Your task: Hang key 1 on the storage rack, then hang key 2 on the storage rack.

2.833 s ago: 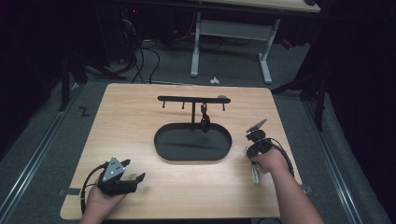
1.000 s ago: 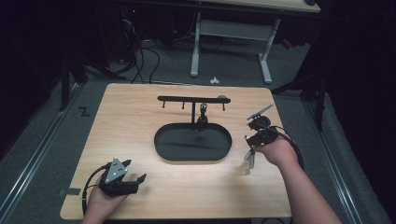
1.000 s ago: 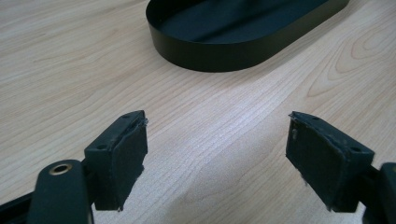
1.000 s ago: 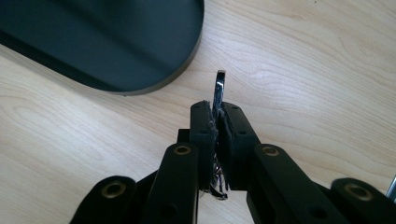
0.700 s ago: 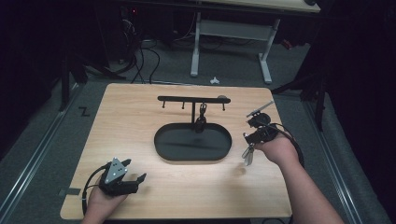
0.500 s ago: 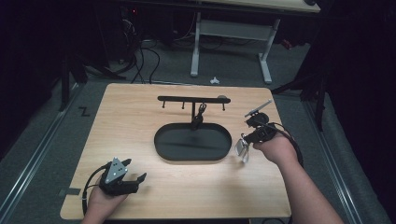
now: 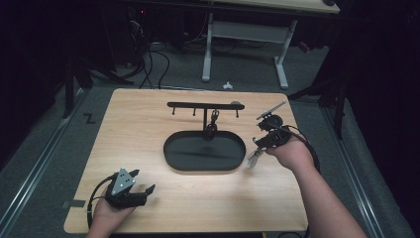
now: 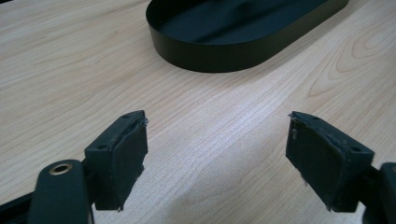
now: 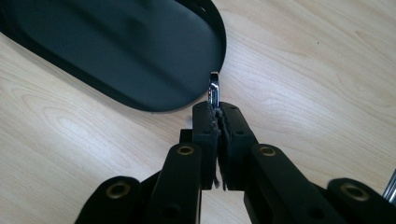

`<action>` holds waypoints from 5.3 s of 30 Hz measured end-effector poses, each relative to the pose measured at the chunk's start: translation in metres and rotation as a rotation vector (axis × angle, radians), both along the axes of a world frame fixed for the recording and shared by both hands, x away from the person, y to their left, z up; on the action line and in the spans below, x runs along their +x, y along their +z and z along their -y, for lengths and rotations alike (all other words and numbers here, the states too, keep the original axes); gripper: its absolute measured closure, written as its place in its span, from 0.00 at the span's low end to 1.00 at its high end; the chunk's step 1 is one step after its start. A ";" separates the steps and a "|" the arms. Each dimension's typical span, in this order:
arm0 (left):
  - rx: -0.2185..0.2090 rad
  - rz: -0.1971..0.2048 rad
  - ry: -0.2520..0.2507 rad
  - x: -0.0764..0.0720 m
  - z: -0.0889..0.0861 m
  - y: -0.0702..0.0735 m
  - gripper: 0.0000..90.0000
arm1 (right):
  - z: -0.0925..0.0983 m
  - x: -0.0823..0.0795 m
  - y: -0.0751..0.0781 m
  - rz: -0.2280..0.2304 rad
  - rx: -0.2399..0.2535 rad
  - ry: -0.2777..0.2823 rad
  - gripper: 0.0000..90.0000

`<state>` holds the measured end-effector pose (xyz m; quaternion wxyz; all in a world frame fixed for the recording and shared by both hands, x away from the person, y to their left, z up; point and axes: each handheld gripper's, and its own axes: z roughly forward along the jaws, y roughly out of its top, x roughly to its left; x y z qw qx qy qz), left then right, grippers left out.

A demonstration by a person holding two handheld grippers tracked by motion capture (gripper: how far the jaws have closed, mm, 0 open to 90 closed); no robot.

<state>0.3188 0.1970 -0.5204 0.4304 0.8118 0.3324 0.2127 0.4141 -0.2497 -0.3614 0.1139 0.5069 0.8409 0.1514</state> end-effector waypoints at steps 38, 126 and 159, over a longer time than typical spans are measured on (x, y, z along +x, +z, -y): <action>-0.008 -0.004 0.005 0.000 -0.008 0.001 0.24 | -0.047 0.024 0.031 0.049 0.028 0.068 0.96; -0.008 -0.032 -0.021 0.002 0.002 -0.002 0.24 | 0.012 0.009 -0.045 0.195 0.106 -0.109 0.56; -0.082 -0.006 0.056 -0.001 0.035 0.022 0.26 | 0.033 -0.110 -0.153 0.540 0.270 -0.019 0.28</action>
